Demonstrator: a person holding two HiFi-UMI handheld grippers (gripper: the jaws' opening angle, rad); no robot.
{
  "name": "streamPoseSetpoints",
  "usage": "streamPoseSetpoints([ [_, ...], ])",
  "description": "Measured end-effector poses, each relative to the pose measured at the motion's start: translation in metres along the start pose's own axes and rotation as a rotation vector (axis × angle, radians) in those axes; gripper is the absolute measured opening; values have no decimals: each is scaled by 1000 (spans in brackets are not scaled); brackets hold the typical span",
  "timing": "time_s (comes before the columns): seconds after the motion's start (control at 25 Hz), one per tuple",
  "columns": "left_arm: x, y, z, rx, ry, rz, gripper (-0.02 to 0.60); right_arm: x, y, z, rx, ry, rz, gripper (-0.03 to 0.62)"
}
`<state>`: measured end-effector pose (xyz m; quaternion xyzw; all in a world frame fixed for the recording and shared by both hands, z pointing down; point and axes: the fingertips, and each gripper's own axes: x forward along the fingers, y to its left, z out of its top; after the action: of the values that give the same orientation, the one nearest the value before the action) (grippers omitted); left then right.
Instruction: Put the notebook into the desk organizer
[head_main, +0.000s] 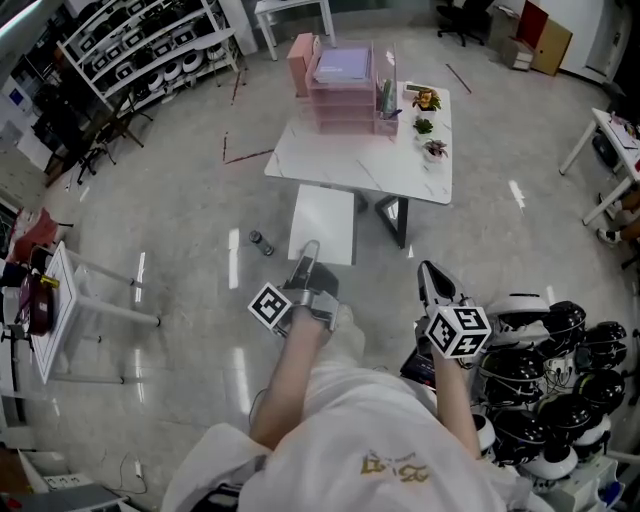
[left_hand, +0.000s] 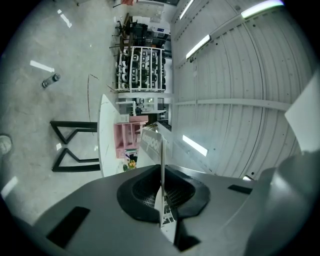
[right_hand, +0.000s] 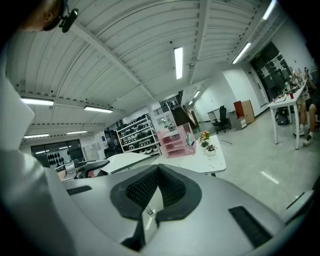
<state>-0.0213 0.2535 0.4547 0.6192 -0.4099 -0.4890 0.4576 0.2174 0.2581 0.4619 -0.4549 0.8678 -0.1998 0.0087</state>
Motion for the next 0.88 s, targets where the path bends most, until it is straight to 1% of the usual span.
streamPoseSetpoints([
  [0.2,25,5,21,10,-7,-6,28,37,-5,-6,13,36,4,12],
  [0.32,51,22,37,11,-16,-10,28,73,-13,-7,3,59,18,12],
  [0.52,122,55,72,-10,13,3,28,151,-36,5,4,87,-14,12],
  [0.88,247,99,160,-47,57,34,28,297,-45,39,9,106,-55,12],
])
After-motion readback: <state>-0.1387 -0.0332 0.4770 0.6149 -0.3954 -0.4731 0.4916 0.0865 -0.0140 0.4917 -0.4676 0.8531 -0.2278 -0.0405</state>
